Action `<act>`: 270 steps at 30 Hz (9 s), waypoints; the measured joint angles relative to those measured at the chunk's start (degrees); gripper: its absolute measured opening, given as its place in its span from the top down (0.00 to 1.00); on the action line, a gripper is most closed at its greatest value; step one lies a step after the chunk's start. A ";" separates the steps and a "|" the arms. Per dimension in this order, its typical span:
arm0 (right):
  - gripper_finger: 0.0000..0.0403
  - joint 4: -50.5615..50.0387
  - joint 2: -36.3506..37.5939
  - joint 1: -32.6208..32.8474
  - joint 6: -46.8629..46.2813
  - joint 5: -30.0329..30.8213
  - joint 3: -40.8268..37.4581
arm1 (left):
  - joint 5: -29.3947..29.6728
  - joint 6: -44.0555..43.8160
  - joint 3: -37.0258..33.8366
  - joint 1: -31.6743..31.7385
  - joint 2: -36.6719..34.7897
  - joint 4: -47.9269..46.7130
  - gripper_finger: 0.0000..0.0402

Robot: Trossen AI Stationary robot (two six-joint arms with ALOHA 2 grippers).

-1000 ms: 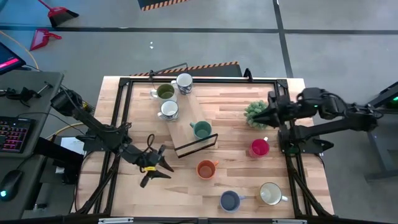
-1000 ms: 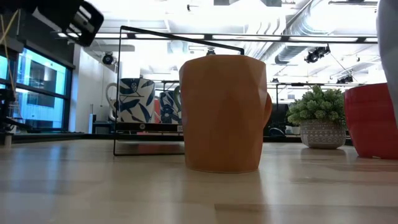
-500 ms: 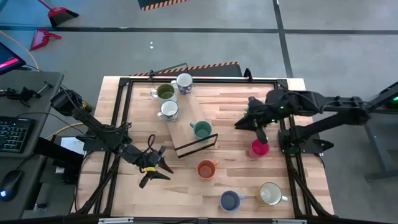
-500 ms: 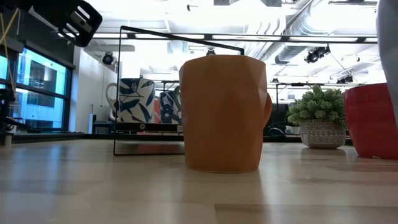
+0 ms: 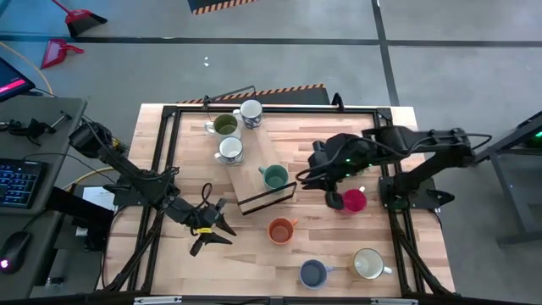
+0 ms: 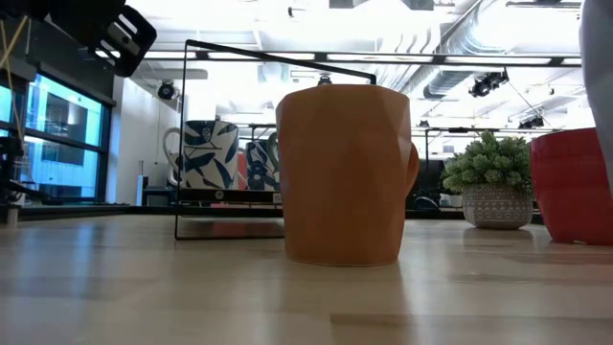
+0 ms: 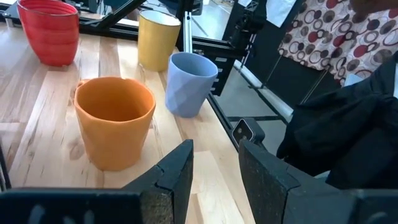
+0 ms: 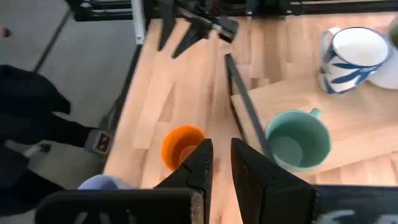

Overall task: Place coffee mugs
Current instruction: Put the orange mug on the shelf, then adjust the green mug on the shelf

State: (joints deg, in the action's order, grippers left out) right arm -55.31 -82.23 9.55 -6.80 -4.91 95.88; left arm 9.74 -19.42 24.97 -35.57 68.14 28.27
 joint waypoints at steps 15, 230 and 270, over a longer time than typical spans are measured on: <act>0.90 -1.86 -14.73 3.47 5.55 1.74 0.41 | -0.17 -3.02 0.00 -0.02 0.00 -0.11 0.71; 0.79 -6.94 -52.63 -27.55 -4.84 10.87 36.39 | -5.90 -3.02 0.00 0.04 -0.02 -7.50 0.71; 0.64 -23.17 -34.56 -15.11 0.62 14.23 36.37 | -5.86 -3.06 0.00 0.05 -0.02 -8.02 0.71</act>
State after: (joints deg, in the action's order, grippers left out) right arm -78.48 -116.79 -5.56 -6.18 9.31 132.25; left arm 3.88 -22.48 24.97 -35.52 68.12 20.25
